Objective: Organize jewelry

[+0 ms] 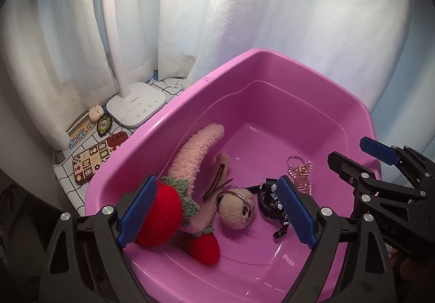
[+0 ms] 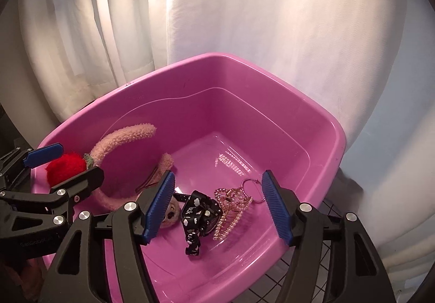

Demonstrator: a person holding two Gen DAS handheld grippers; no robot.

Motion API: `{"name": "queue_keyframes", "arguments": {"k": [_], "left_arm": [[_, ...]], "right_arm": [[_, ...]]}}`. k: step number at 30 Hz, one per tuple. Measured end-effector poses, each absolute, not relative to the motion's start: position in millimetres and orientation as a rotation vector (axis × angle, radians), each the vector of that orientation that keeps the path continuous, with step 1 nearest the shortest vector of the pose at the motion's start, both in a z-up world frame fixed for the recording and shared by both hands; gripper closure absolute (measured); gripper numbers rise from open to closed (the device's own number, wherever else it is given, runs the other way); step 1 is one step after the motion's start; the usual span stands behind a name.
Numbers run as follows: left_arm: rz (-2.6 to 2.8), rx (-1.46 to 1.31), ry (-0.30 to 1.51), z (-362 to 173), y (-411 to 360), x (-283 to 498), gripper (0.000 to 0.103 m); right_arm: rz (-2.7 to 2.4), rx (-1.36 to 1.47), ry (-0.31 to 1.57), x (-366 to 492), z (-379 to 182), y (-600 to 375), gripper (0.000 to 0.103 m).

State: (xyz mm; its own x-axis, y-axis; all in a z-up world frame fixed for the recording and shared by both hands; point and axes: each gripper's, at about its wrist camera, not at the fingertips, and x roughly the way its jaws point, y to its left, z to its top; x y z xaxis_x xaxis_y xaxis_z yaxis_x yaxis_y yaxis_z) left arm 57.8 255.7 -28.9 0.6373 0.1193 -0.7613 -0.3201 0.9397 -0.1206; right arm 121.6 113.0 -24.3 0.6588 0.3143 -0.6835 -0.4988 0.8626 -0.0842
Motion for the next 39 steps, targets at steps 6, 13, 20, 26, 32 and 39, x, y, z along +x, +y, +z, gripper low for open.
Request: {"name": "queue_keyframes", "arguments": {"k": [6,13,20,26,32,39], "left_arm": [[0.306,-0.266,0.905,-31.4,262.0,58.4,0.007],[0.362,-0.241,0.936,-28.2,262.5,54.2,0.007],[0.393,-0.213,0.947,-24.0,259.1,49.7,0.006],[0.395,-0.207,0.950,-20.6,253.9,43.9,0.006],[0.400,-0.197,0.961,-21.0,251.1,41.4,0.006],[0.399,-0.207,0.966,-19.4,248.2,38.1,0.006]], "right_arm": [[0.449,-0.235,0.724,119.5,-20.0,102.5,0.039],[0.440,-0.215,0.714,109.5,-15.1,96.3,0.039],[0.431,-0.225,0.702,95.2,-12.6,95.0,0.039],[0.425,-0.213,0.699,83.7,-11.4,88.5,0.039],[0.418,-0.202,0.692,74.5,-10.0,80.5,0.039],[0.413,-0.194,0.685,66.8,-7.9,72.4,0.039]]}}
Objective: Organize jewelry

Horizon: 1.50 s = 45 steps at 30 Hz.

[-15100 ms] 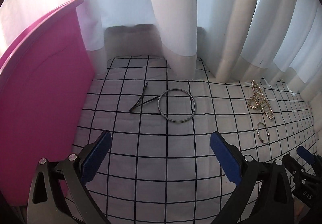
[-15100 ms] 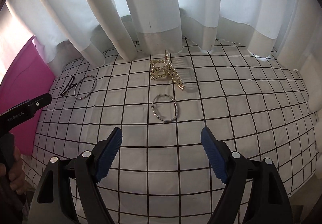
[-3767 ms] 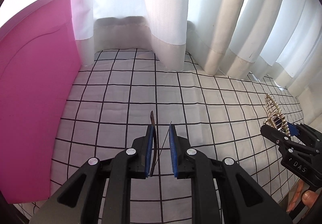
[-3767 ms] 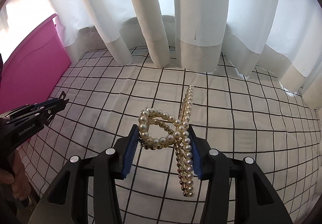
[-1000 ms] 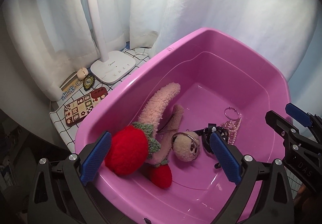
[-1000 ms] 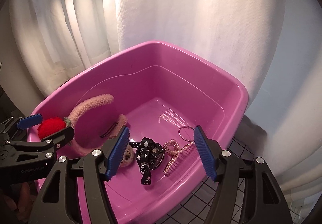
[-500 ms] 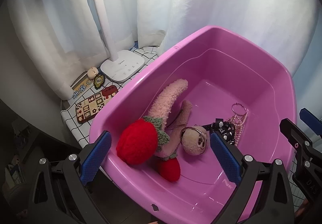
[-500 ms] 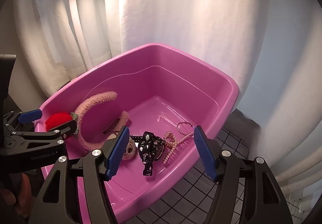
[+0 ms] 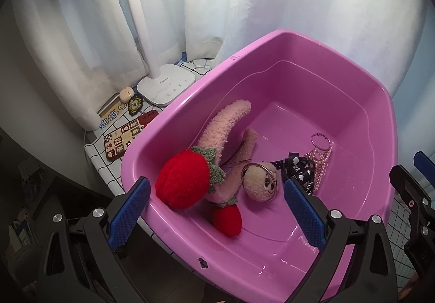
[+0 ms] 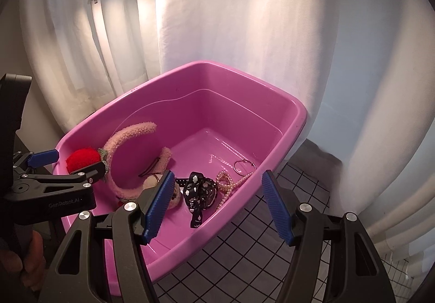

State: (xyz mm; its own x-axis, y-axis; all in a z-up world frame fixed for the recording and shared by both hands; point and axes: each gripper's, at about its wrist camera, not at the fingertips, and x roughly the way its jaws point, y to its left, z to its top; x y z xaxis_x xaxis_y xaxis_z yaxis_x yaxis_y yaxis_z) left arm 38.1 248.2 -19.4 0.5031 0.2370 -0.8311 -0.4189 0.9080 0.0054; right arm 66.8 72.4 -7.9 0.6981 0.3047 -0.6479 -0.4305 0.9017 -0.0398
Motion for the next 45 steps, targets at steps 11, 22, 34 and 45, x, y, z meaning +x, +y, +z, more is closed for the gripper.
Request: {"name": "queue_keyframes", "arguments": {"k": [11,22,34,45], "left_arm": [[0.402,-0.212,0.948,-13.9,246.7,33.8,0.006],[0.403,-0.214,0.942,-11.3,247.5,29.4,0.006],[0.395,-0.206,0.936,-7.9,242.5,25.1,0.006],[0.383,-0.204,0.940,-7.7,239.9,24.7,0.006]], "right_arm": [[0.410,-0.193,0.678,58.8,-6.8,66.5,0.039],[0.405,-0.192,0.676,50.7,-7.2,61.5,0.039],[0.401,-0.191,0.675,42.5,-7.3,58.0,0.039],[0.405,-0.191,0.679,41.4,-7.4,57.2,0.039]]}}
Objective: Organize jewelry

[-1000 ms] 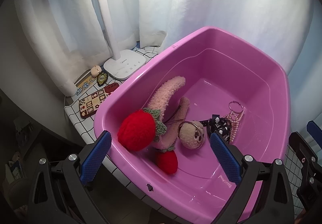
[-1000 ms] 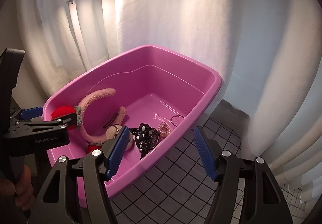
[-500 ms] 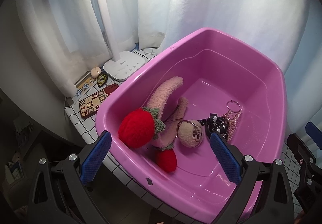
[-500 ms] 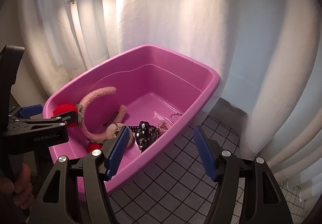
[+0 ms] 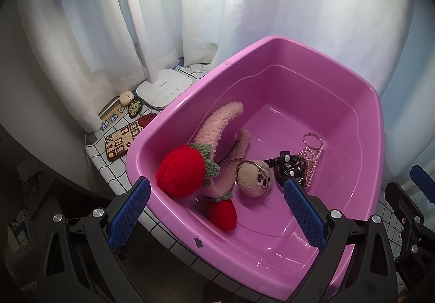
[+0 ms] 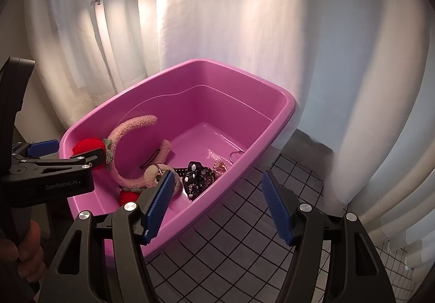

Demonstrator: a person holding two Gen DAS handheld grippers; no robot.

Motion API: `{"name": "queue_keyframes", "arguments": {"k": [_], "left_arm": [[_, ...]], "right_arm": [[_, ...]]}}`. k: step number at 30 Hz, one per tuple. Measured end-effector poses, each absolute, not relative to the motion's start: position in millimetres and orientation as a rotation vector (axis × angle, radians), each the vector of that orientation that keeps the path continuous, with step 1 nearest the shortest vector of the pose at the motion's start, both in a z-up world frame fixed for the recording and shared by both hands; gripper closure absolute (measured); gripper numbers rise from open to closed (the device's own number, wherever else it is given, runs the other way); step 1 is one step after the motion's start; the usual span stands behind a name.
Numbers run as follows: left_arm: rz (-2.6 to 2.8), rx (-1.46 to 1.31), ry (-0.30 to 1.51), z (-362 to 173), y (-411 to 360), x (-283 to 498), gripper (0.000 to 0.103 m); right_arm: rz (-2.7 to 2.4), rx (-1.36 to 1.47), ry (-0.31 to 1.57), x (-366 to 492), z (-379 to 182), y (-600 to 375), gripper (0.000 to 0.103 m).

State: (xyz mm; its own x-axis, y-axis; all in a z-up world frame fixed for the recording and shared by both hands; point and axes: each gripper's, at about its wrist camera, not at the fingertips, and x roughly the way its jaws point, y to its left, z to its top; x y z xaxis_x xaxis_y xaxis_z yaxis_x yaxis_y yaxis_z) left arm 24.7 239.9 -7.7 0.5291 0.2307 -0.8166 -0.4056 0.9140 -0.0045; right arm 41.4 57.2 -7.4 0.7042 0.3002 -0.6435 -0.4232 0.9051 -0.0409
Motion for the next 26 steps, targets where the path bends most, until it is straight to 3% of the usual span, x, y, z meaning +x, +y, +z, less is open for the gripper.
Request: {"name": "queue_keyframes", "arguments": {"k": [26], "left_arm": [[0.382,-0.205,0.931,-5.5,242.6,24.7,0.006]], "right_arm": [[0.405,-0.186,0.683,39.4,-9.4,59.9,0.039]]}}
